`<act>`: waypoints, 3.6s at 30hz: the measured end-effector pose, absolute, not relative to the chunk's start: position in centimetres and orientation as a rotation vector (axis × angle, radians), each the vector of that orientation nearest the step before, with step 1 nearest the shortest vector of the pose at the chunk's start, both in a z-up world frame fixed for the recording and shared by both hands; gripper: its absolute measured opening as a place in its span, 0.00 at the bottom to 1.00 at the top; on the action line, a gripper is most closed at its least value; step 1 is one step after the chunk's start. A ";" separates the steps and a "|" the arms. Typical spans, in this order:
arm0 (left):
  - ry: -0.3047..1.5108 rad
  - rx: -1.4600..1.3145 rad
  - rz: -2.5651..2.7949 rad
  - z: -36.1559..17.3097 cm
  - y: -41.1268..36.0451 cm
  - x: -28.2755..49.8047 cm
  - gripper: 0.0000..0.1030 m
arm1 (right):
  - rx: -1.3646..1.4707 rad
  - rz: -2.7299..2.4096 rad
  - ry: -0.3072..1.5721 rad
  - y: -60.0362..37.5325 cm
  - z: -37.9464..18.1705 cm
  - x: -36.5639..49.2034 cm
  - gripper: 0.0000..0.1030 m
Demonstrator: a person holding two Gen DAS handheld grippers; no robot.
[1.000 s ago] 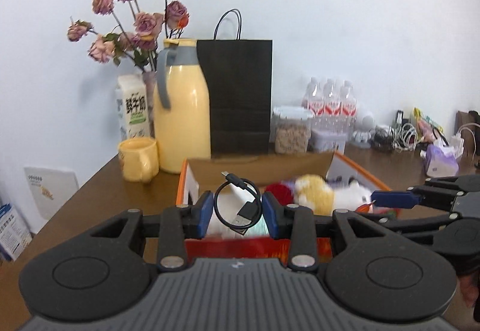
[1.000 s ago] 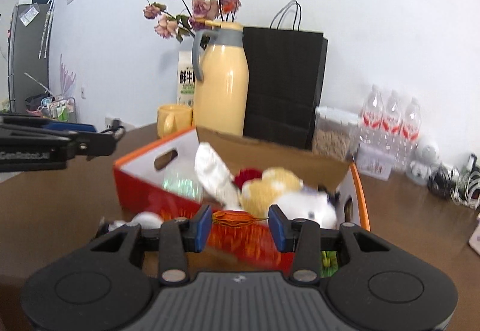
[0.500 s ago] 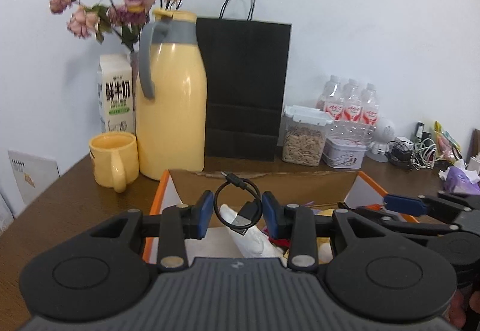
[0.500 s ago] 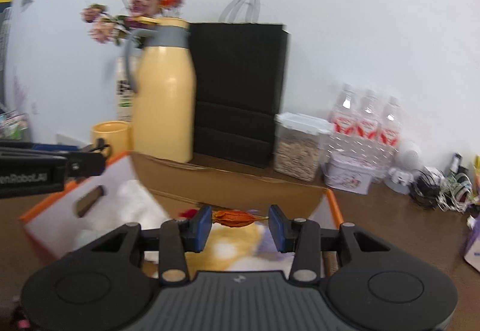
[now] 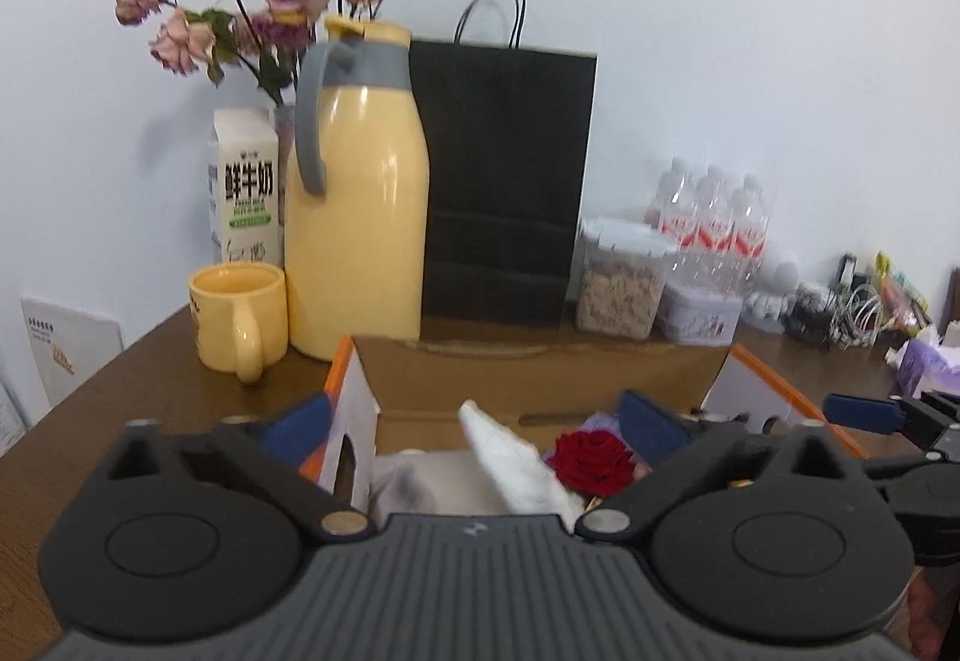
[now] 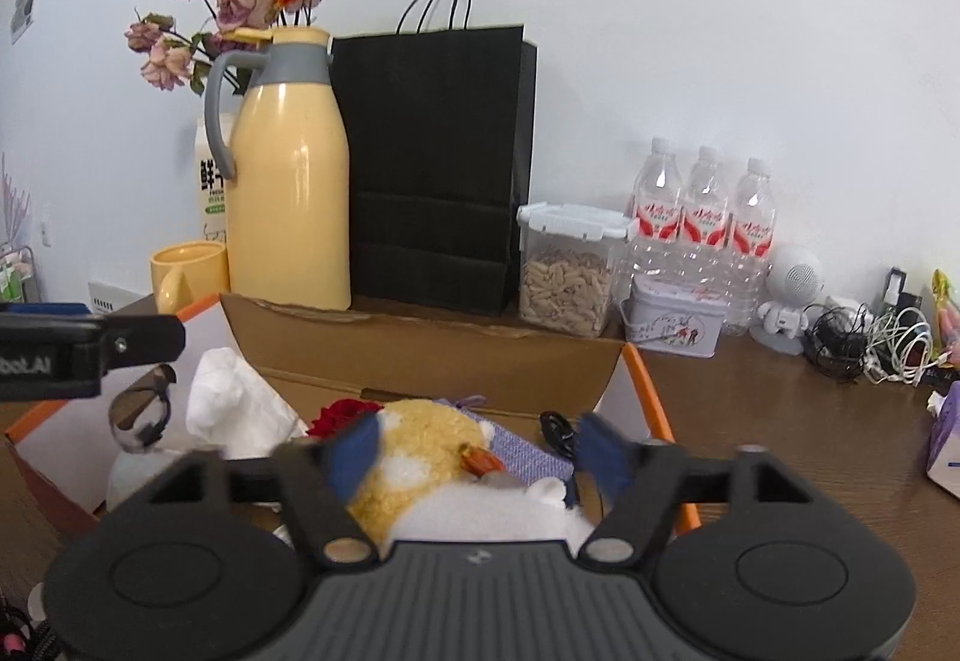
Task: Organize objects
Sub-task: 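Carry the black cable and orange tassel into the box and open both tools, then withdraw both tools from the box toward the bottle caps, then grasp a white bottle cap with the right tool while the left tool grasps another cap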
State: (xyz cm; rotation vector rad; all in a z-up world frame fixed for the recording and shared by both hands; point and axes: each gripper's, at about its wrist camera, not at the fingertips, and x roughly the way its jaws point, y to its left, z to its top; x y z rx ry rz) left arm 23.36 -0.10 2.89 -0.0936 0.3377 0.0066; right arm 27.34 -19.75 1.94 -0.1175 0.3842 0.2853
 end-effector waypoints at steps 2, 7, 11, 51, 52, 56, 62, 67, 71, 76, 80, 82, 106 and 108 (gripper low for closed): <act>0.328 -0.088 0.004 3.0 -0.3 23.0 1.00 | -0.113 0.285 0.370 -19.8 2.1 26.9 0.95; 0.322 -0.069 0.008 3.2 -0.7 22.8 1.00 | -0.109 0.285 0.352 -20.0 2.6 26.4 0.99; 0.325 -0.066 0.014 3.2 -0.7 22.8 1.00 | -0.109 0.285 0.348 -19.9 2.7 26.1 1.00; 0.425 -0.020 0.036 3.4 0.4 12.8 1.00 | -0.203 0.350 0.527 -22.6 -0.6 16.8 1.00; 0.433 -0.020 0.041 3.2 0.6 12.6 1.00 | -0.210 0.351 0.538 -22.5 -0.9 16.8 1.00; 0.469 -0.017 0.063 2.4 1.6 12.2 1.00 | -0.233 0.358 0.576 -22.0 -1.9 17.0 0.98; 0.525 -0.045 0.083 1.3 2.9 12.0 1.00 | -0.237 0.378 0.618 -20.9 -2.6 18.4 0.86; 0.556 -0.054 0.091 0.5 3.5 11.9 1.00 | -0.218 0.395 0.647 -20.3 -3.3 19.8 0.69; 0.575 -0.054 0.093 0.0 3.6 11.7 1.00 | -0.190 0.420 0.644 -20.5 -3.3 19.8 0.42; 0.591 -0.048 0.091 -0.4 3.4 11.4 1.00 | -0.179 0.434 0.630 -20.7 -3.4 19.5 0.27; 0.598 -0.052 0.097 -0.5 3.6 11.3 1.00 | -0.196 0.423 0.611 -20.5 -3.4 19.1 0.27; 0.598 -0.054 0.101 -0.5 3.8 11.2 1.00 | -0.195 0.423 0.606 -20.5 -3.4 19.0 0.26; 0.677 0.015 0.046 -3.1 6.0 16.2 1.00 | -0.158 0.376 0.562 -21.3 -3.0 18.3 0.27; 0.676 0.000 0.034 -3.2 6.1 16.5 0.99 | -0.158 0.375 0.565 -21.3 -3.0 18.3 0.27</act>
